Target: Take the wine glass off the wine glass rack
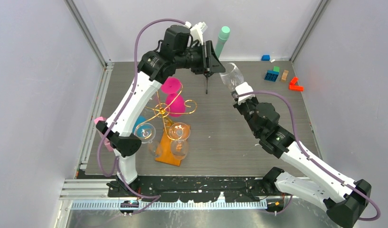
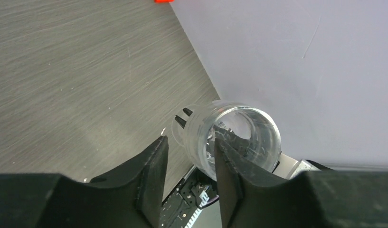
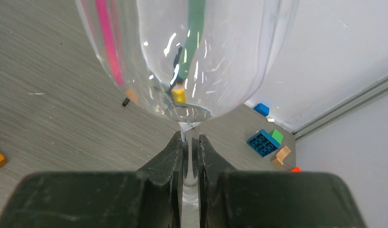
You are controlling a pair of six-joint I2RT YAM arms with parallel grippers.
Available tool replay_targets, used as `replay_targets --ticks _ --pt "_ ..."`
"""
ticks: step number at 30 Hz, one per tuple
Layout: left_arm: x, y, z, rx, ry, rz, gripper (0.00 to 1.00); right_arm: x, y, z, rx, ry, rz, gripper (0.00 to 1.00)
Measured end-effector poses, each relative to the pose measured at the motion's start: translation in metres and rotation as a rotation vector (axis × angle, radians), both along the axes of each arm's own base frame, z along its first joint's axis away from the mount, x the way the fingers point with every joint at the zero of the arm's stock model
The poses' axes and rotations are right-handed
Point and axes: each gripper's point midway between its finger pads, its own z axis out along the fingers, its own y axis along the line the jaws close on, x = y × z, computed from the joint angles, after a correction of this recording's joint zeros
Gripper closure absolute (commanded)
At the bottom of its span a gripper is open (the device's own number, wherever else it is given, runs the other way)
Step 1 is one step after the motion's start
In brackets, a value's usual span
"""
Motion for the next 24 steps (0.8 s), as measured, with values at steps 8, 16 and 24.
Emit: replay_targets --ticks 8,16,24 --pt "-0.005 0.0 -0.019 0.044 0.059 -0.03 0.78 0.001 0.003 -0.015 -0.061 0.008 0.019 1.0" --pt "-0.008 0.007 -0.031 0.092 0.082 -0.039 1.0 0.0 0.008 -0.023 -0.109 0.012 0.06 1.0" --pt "-0.005 0.014 -0.045 0.149 0.072 -0.029 1.0 0.0 0.013 -0.034 -0.134 0.045 0.083 0.92"
